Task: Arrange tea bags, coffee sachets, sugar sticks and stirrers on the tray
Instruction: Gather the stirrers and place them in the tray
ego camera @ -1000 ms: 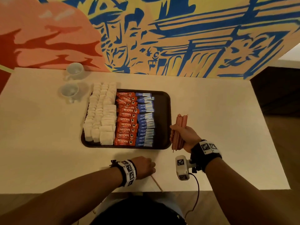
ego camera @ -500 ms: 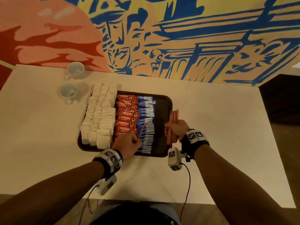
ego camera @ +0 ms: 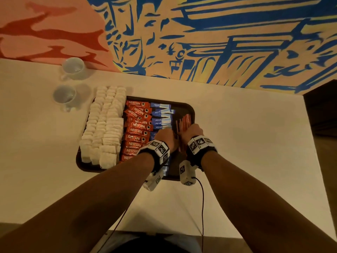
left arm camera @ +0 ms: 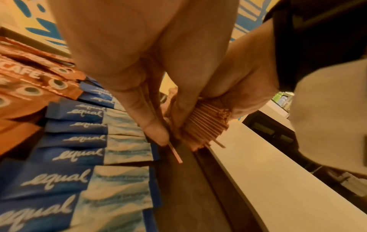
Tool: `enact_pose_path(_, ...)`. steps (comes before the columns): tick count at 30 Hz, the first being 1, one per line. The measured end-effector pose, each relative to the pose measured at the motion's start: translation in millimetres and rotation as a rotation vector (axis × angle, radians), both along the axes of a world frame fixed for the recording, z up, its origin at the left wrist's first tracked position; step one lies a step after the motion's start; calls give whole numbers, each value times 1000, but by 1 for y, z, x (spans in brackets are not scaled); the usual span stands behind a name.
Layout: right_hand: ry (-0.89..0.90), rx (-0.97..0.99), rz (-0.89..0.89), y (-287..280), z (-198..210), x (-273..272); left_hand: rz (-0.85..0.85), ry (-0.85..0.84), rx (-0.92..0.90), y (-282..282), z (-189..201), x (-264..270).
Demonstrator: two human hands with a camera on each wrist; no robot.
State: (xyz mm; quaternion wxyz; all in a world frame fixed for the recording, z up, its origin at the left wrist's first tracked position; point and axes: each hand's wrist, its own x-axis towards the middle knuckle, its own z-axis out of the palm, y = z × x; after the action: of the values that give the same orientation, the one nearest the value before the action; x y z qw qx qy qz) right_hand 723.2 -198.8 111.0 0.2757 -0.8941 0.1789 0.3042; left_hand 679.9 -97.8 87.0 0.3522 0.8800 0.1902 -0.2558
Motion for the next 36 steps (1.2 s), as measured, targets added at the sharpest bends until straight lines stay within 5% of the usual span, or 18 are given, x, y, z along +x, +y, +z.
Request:
enact_pose_path(21,-94,-151,212,-6,16,-2,-13,-21,107,-8,3,23)
enact_pose_path(29,-139,-12,310,-17,18,-4,-27,-82,114,-11,-1,13)
enact_pose_path(36,16,102,343,-28,24,-8,31,-91,84,-12,-5,13)
